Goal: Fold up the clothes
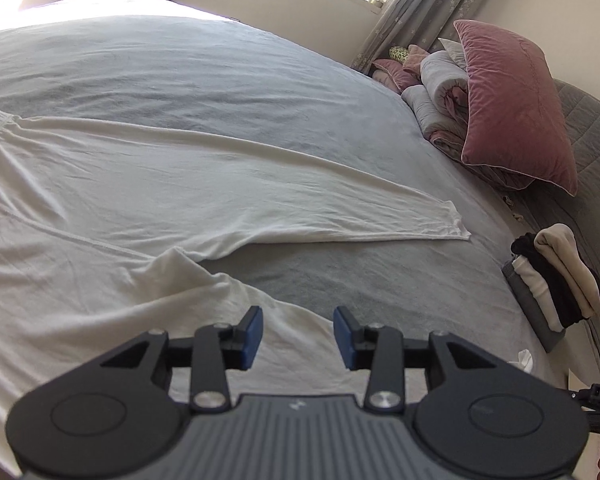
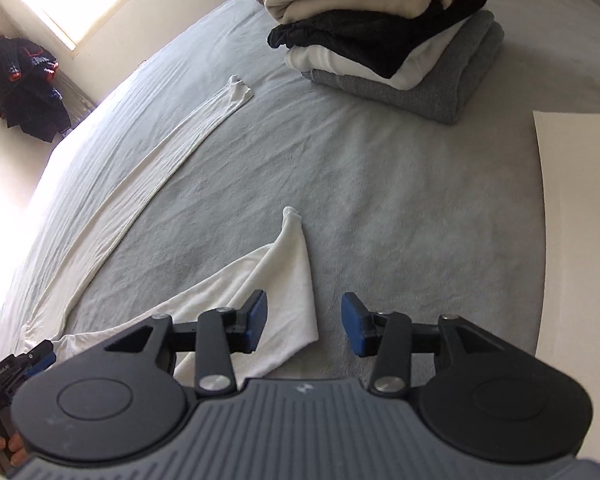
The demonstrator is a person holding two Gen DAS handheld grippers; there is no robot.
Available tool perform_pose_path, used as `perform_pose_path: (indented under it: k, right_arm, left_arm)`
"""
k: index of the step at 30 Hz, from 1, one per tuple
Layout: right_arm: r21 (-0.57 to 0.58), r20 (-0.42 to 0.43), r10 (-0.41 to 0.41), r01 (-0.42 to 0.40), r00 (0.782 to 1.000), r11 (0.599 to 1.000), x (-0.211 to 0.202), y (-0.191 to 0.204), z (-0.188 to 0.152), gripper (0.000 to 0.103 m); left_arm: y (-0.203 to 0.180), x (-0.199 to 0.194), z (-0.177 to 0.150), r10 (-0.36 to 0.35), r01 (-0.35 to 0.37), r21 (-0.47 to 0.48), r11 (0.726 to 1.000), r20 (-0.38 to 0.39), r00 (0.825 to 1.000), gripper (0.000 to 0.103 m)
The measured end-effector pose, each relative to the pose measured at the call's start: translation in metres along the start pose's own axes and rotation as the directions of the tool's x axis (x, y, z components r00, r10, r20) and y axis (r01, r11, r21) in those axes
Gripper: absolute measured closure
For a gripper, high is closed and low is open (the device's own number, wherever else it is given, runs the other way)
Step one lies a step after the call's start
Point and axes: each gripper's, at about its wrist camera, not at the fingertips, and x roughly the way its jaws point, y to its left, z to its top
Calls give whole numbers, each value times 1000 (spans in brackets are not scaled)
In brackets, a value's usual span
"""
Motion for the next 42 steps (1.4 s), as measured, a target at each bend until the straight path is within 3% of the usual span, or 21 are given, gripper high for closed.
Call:
perform_pose_path:
  k: [3, 7, 10, 16, 21, 24, 25, 26, 31, 34, 38, 42]
  right_arm:
    - [87, -16, 46, -44, 999, 995, 0, -7, -19, 57]
    - [139, 53, 81, -88, 995, 986, 3, -3, -35, 56]
    - [228, 117, 148, -171, 982, 958, 6, -6, -48, 58]
    - [317, 234, 195, -264, 952, 911, 15, -9, -56, 62]
    - [443, 343, 198, -344, 918, 828, 23, -25, -49, 63]
    - [497, 385, 185, -372, 904, 784, 27, -32, -46, 78]
    - [511, 389, 178, -373, 904, 774, 28, -34, -45, 89]
    - [510, 382, 171, -362, 908, 780, 29, -34, -44, 97]
    - [370, 425, 68, -242, 902, 897, -2, -14, -40, 98]
    - [263, 479, 0, -144, 878, 954, -26, 0, -42, 99]
    - [169, 535, -49, -51, 843, 984, -55, 6, -60, 99]
    - [142, 492, -103, 37, 865, 989, -57, -5, -82, 99]
  left_arm:
    - [1, -6, -4, -11, 11, -3, 1000, -37, 999, 63]
    - [4, -11, -9, -25, 25, 2, 1000, -61, 998, 63]
    - [7, -13, -11, -26, 26, 6, 1000, -69, 997, 63]
    - [14, -16, -11, -35, 34, -11, 999, -78, 996, 63]
    - [17, -18, -11, -24, 24, -2, 1000, -85, 996, 63]
    - [22, -19, -10, -13, 12, -10, 1000, -87, 996, 63]
    - [24, -20, -10, -11, 10, -14, 1000, -87, 996, 63]
    - [26, -21, -9, -7, 6, -17, 1000, -84, 996, 63]
    - [42, -36, -5, 27, -30, -48, 998, -56, 998, 62]
    - [58, -46, -4, 66, -69, -84, 994, -45, 997, 61]
    - [81, -58, -5, 113, -118, -118, 986, -47, 992, 61]
    - [103, -73, -8, 153, -157, -148, 976, -37, 988, 61]
